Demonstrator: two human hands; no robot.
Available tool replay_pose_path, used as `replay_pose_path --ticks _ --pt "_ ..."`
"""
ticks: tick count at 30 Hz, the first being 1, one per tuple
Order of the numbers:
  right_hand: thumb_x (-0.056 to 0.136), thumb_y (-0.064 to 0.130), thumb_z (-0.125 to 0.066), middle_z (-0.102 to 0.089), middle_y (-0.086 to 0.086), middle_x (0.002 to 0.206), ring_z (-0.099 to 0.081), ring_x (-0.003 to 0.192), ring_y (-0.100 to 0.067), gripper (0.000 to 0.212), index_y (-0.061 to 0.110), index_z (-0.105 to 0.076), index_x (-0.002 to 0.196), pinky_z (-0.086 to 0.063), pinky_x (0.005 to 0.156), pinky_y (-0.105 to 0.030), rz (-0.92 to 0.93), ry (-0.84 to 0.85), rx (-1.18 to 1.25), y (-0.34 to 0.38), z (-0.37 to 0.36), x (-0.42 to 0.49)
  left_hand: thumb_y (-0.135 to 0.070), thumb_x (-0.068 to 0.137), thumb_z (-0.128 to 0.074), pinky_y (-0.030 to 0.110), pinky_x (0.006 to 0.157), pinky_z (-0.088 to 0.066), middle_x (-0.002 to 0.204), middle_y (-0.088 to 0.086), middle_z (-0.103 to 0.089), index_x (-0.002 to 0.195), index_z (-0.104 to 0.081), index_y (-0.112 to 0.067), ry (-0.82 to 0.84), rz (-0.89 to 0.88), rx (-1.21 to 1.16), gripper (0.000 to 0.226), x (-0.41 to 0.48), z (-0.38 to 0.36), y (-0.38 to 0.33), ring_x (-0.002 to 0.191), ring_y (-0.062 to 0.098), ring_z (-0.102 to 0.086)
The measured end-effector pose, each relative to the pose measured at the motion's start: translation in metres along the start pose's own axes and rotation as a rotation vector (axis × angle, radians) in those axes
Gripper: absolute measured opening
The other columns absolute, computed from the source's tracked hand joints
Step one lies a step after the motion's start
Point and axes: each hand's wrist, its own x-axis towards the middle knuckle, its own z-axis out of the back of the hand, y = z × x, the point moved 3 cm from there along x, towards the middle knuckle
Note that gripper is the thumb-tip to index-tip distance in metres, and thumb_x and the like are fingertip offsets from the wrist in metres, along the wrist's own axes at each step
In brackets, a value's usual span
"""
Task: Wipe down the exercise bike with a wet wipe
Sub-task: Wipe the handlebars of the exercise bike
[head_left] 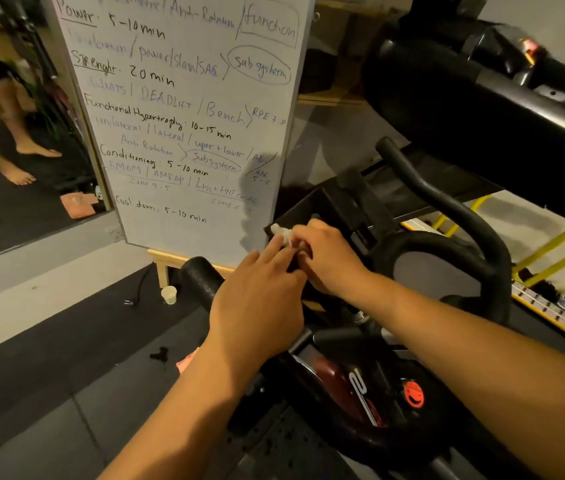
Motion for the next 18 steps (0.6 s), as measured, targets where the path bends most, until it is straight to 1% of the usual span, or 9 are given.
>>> replay_pose_path --ticks 2,4,7,8,9,11,13,16,18 --pt "0.094 0.016 -0.052 -0.047 -0.001 0.092 -0.055 0.079 -0.023 0.013 0.019 -0.060 0.103 -0.044 0.063 -0.034 0.018 0.097 -0.143 -0.005 0.004 -0.016 -0.023 0.094 -0.043 0.035 0.118 -0.024 0.151 0.003 -0.042 0.138 -0.049 -0.018 0.019 0.003 -0.026 0.045 0.000 -0.004 0.001 0.147 0.021 -0.024" --pt "0.096 0.017 -0.050 -0.053 -0.007 0.097 -0.058 0.083 -0.029 0.018 0.013 -0.057 0.112 -0.044 0.063 -0.034 0.030 0.285 -0.381 0.002 0.016 -0.031 -0.024 0.095 -0.043 0.042 0.122 -0.016 0.159 0.005 -0.029 0.149 -0.032 -0.018 0.088 0.008 0.015 0.055 0.002 -0.008 0.001 0.152 0.024 -0.009" --pt "0.094 0.024 -0.053 -0.058 -0.003 0.092 -0.060 0.081 -0.025 0.009 0.022 -0.062 0.098 -0.047 0.066 -0.032 0.052 0.564 -0.461 0.012 0.036 -0.035 -0.030 0.098 -0.041 0.053 0.122 -0.006 0.165 0.006 -0.006 0.155 -0.014 -0.020 0.176 0.037 0.105 0.064 0.005 -0.010 0.002 0.152 0.024 0.010" --pt "0.092 0.027 -0.057 -0.058 0.000 0.087 -0.060 0.079 -0.023 0.006 0.027 -0.062 0.089 -0.050 0.068 -0.033 0.040 0.562 -0.443 0.013 0.049 -0.026 -0.031 0.098 -0.040 0.055 0.122 -0.006 0.166 0.007 -0.002 0.156 -0.012 -0.020 0.186 0.042 0.121 0.065 0.005 -0.010 0.002 0.152 0.024 0.012" --pt "0.090 0.027 -0.059 -0.058 0.001 0.086 -0.060 0.079 -0.021 0.006 0.029 -0.061 0.084 -0.053 0.071 -0.035 0.034 0.482 -0.418 0.010 0.063 -0.011 -0.031 0.098 -0.038 0.055 0.122 -0.007 0.166 0.008 0.001 0.156 -0.012 -0.018 0.189 0.053 0.130 0.065 0.006 -0.011 0.002 0.152 0.023 0.013" --pt "0.090 0.020 -0.055 -0.061 -0.004 0.095 -0.059 0.084 -0.024 0.011 0.022 -0.065 0.093 -0.053 0.075 -0.040 0.063 0.157 -0.354 0.000 0.088 0.023 -0.029 0.096 -0.035 0.053 0.122 -0.010 0.165 0.010 0.004 0.156 -0.013 -0.014 0.166 0.097 0.151 0.065 0.006 -0.012 0.002 0.151 0.024 0.014" --pt "0.091 0.011 -0.049 -0.057 -0.009 0.102 -0.056 0.089 -0.028 0.016 0.014 -0.062 0.102 -0.048 0.073 -0.037 0.081 -0.103 -0.292 -0.012 0.098 0.042 -0.031 0.097 -0.031 0.051 0.122 -0.010 0.165 0.012 0.007 0.156 -0.011 -0.010 0.162 0.138 0.170 0.065 0.006 -0.013 0.002 0.151 0.024 0.016" --pt "0.090 0.010 -0.048 -0.048 -0.007 0.092 -0.053 0.086 -0.032 0.007 0.016 -0.045 0.088 -0.038 0.066 -0.034 -0.012 -0.083 -0.327 -0.038 0.083 0.045 -0.037 0.101 -0.026 0.052 0.122 -0.004 0.165 0.007 0.007 0.157 -0.010 -0.013 0.194 0.179 0.178 0.063 0.009 -0.013 0.004 0.151 0.020 0.017" --pt "0.087 0.012 -0.053 -0.052 -0.008 0.091 -0.053 0.077 -0.030 0.007 0.015 -0.047 0.089 -0.042 0.063 -0.034 -0.086 0.034 -0.421 -0.047 0.082 0.037 -0.042 0.103 -0.023 0.056 0.121 0.001 0.166 0.006 0.005 0.157 -0.012 -0.016 0.204 0.232 0.194 0.061 0.014 -0.015 0.003 0.151 0.020 0.017"
